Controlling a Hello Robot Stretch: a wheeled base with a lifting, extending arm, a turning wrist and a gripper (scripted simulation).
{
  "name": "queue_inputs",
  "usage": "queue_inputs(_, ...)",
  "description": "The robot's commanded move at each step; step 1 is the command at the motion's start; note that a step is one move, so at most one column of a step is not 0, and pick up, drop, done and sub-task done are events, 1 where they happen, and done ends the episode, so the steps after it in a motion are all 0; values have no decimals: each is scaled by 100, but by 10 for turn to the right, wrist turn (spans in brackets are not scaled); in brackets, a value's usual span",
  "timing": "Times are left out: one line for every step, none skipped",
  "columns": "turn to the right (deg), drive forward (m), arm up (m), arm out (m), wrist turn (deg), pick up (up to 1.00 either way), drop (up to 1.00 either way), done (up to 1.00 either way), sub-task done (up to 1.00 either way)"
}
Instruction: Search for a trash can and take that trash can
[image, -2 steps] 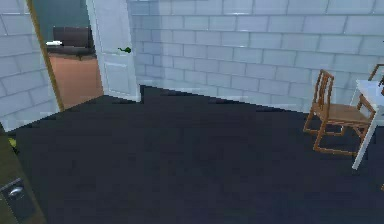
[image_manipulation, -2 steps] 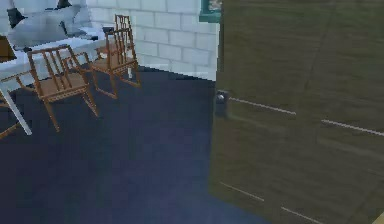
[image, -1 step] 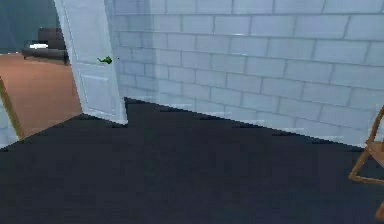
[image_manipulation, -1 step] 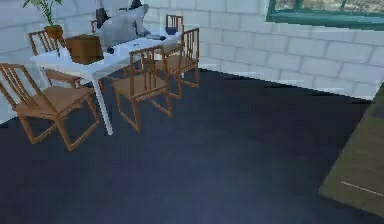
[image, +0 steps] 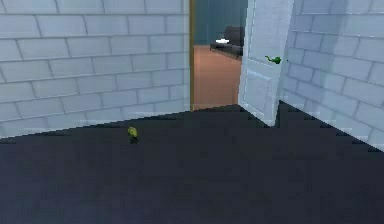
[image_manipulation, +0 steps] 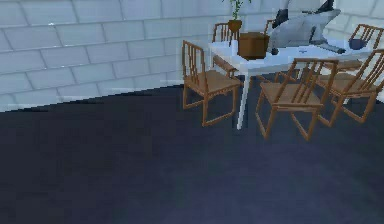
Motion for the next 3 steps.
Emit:
queue_inputs(-120, 0, 0, 0, 0, 0, 0, 0, 0)
queue_inputs(0, 25, 0, 0, 0, 0, 0, 0, 0)
queue_inputs(240, 0, 0, 0, 0, 0, 0, 0, 0)
